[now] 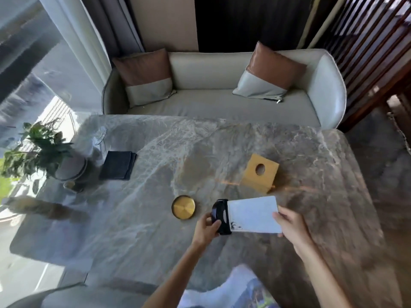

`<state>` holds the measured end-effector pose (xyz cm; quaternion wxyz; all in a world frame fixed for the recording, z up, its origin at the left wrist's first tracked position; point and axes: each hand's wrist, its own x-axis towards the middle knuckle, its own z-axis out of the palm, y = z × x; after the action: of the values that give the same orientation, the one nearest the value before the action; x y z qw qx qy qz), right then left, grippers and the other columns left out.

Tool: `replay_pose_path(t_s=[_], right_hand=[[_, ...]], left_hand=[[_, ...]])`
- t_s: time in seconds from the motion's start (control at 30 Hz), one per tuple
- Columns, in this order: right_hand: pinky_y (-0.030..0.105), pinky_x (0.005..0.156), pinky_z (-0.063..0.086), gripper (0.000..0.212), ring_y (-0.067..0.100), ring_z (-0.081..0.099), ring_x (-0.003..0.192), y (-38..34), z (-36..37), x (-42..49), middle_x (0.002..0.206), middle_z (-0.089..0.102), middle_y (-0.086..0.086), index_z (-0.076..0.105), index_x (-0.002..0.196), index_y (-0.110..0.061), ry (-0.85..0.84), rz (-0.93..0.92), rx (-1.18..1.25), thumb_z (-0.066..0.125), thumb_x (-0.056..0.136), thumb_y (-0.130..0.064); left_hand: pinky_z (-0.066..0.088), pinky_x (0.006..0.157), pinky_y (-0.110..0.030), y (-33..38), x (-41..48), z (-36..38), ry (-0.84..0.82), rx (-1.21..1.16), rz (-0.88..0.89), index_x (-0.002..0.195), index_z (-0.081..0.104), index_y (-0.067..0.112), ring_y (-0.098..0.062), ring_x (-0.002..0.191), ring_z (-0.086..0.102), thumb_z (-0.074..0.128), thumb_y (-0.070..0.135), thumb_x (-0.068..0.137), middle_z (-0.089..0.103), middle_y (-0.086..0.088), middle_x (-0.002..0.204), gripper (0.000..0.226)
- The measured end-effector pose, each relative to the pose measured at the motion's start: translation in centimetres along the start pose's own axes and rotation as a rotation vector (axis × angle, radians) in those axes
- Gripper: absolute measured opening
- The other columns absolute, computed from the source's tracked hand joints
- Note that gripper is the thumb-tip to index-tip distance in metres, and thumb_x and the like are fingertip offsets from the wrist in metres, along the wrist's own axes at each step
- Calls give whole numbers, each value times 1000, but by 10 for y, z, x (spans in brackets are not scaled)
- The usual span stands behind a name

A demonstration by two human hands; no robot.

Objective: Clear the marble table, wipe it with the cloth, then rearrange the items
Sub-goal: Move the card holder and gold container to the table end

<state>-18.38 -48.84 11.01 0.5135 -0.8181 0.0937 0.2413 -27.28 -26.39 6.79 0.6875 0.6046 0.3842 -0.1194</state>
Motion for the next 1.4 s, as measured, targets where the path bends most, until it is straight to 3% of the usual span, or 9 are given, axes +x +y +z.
replay_pose_path(t_s=[0.13, 0.27, 0.37, 0.6, 0.77, 0.97, 1.17, 1.33, 1.4], right_hand=[[29, 44, 39, 16, 20, 47, 59, 12, -15, -4, 72, 60, 8, 69, 95, 0, -65, -26, -44, 55, 92, -8], [25, 42, 41, 21, 13, 52, 59, 1, -20, -13, 75, 67, 3, 73, 88, -19, -130, -49, -19, 56, 92, -7], [27, 46, 45, 23, 8, 55, 61, -1, -20, -27, 77, 70, -4, 72, 97, -25, -162, -17, -4, 56, 93, -8], [31, 48, 44, 19, 20, 51, 62, 32, -29, -52, 71, 64, 8, 73, 99, -16, -134, 61, 71, 55, 95, -10], [28, 49, 41, 17, 13, 52, 58, 39, -59, -47, 74, 70, 4, 74, 97, -14, -53, 114, 170, 57, 95, -14], [24, 51, 41, 19, 13, 54, 57, 40, -125, -5, 76, 69, 6, 74, 94, -10, 25, 156, 231, 59, 94, -21], [30, 75, 42, 25, 10, 59, 80, 37, -222, 82, 79, 71, 6, 70, 96, -1, 93, 110, 210, 63, 91, -24], [26, 68, 29, 26, 5, 44, 72, 11, -272, 177, 72, 52, -7, 65, 88, 10, 81, -14, 106, 64, 90, -16], [22, 61, 32, 17, -4, 44, 61, -7, -285, 215, 59, 54, -21, 74, 80, -9, 98, -80, 7, 65, 88, -20]], left_hand=[[51, 48, -16, -9, -26, 13, 47, 17, -1, 116, 50, 2, -16, 69, 63, 54, -1, 93, 62, -15, 94, 24], [52, 51, -17, -12, -32, 14, 56, 66, -5, 117, 46, 3, -19, 77, 65, 52, -1, 90, 61, -23, 107, 28], [55, 58, -22, -17, -33, 9, 16, 131, -28, 113, 42, 5, -24, 88, 66, 52, 0, 86, 59, -20, 109, 29], [57, 69, -33, -40, -16, 22, -59, 202, -64, 110, 44, 7, -24, 87, 63, 50, 0, 84, 58, -16, 102, 27], [58, 71, -37, -33, -10, 57, -101, 243, -86, 109, 44, 10, -25, 88, 64, 50, 2, 83, 58, -12, 99, 28], [61, 67, -36, -3, 17, 132, -147, 272, -67, 110, 42, 5, -25, 88, 64, 50, -1, 84, 55, -12, 100, 28], [59, 74, -37, 36, 46, 246, -178, 178, -133, 108, 40, 9, -25, 88, 64, 49, -1, 89, 56, -13, 102, 23], [60, 69, -47, 51, 130, 336, -78, 196, -102, 97, 60, 9, -26, 73, 66, 57, 13, 72, 68, -13, 87, 26], [60, 75, -50, 53, 175, 365, -52, 343, -57, 83, 67, 11, -32, 78, 71, 56, 25, 62, 73, -17, 85, 28]])
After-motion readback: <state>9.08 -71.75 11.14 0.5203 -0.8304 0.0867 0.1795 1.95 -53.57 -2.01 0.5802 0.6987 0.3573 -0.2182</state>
